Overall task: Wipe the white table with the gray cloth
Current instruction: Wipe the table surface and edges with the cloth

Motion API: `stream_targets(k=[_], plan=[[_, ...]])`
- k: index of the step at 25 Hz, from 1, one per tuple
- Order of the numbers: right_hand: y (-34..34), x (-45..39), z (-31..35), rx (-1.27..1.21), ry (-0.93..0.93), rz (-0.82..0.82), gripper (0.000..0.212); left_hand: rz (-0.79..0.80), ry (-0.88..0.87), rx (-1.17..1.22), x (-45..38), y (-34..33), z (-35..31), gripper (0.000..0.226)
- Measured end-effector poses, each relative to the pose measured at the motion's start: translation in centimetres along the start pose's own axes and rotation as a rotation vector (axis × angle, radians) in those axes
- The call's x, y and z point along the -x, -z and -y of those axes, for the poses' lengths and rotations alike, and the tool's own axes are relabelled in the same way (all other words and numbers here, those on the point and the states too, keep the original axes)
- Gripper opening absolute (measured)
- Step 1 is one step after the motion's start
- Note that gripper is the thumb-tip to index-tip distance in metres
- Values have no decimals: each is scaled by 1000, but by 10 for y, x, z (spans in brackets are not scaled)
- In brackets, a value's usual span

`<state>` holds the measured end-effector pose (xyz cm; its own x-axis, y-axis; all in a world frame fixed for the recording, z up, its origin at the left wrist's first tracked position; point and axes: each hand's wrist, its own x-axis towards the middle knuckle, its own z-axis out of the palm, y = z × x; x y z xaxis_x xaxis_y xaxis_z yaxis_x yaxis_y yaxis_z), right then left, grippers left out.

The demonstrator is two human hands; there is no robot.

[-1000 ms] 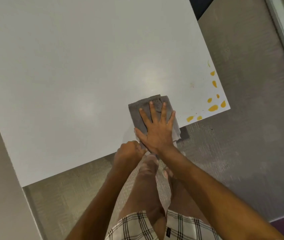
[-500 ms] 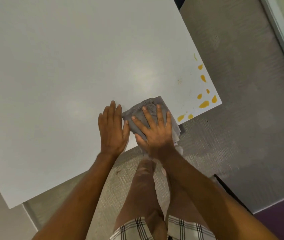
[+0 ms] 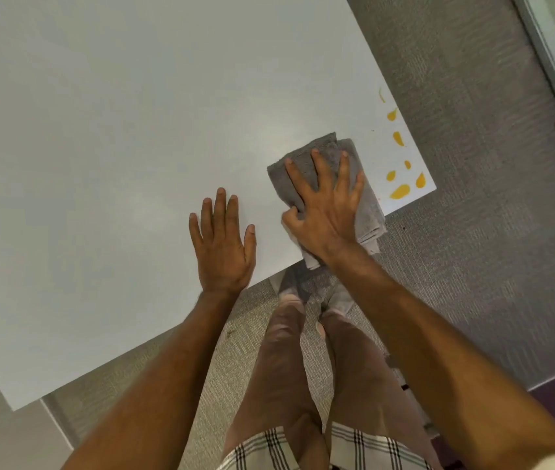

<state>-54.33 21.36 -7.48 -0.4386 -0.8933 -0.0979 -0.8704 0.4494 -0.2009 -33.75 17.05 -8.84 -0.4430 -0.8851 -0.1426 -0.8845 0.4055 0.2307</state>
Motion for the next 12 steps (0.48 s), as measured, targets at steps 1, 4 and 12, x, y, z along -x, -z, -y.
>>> stream_targets(k=[1, 4, 12], plan=[[1, 0, 11, 1, -26, 20, 86, -14, -2, 6, 1, -1, 1, 64], [-1, 29, 19, -39, 58, -1, 85, -41, -10, 11, 3, -3, 3, 62], [-1, 41, -44, 42, 92, -75, 67, -8, 17, -3, 2, 0, -2, 65]])
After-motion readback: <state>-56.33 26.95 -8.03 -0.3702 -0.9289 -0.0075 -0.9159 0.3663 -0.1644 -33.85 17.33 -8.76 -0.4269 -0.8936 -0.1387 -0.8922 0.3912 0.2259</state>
